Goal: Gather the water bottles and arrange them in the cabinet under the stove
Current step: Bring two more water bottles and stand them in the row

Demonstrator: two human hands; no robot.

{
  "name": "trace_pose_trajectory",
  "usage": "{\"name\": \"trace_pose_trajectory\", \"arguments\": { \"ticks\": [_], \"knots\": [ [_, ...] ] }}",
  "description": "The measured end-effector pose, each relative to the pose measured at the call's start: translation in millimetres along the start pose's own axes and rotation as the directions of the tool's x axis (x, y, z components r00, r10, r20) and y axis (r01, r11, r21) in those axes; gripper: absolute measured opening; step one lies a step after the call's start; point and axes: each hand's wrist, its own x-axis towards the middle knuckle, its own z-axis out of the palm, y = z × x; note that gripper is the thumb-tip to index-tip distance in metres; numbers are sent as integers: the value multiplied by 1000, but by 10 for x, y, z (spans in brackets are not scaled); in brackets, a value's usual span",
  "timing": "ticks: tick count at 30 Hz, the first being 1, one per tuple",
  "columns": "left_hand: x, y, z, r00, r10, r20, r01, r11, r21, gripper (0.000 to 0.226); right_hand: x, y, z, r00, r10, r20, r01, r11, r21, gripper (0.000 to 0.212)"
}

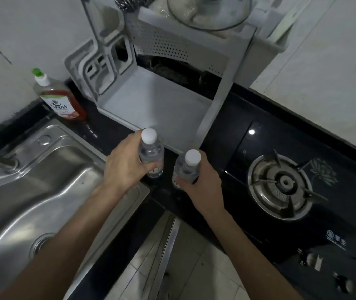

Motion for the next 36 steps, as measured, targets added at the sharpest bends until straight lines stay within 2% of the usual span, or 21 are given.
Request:
{"name": "trace_pose_trajectory", "arguments": {
  "ticks": [6,11,18,22,24,28,33,36],
  "knots": [
    [14,3,107,1000,-1,-15,0,993,-120,66,18,12,-26,1000,14,-13,-14,1000,22,70],
    [-178,51,101,996,17,-93,-29,992,-127,71,-132,-3,-128,996,32,-80,-26,997,75,61],
    [-834,344,-47,998,13,-62,-21,991,-134,75,-659,-134,-624,995,47,-88,-38,994,102,66],
    [-1313,635,-162,996,54,-77,-69,974,-218,66,-1062,-225,-953,994,10,-110,-3,998,56,59],
    [-1519,789,-196,996,75,-40,-83,965,-250,63,-1314,-262,-1109,991,20,-131,-14,999,48,55],
    [-1959,1107,-264,986,156,-65,-169,934,-316,56,-1877,-271,-1404,973,22,-232,-15,999,32,43],
    [-2582,1415,-254,971,223,-85,-238,929,-282,49,-2668,-171,-1632,952,40,-302,-6,993,115,38],
    [-3050,1604,-230,959,273,-80,-284,921,-268,43,-3180,-94,-1712,953,71,-296,-34,991,127,45]
  ]
}}
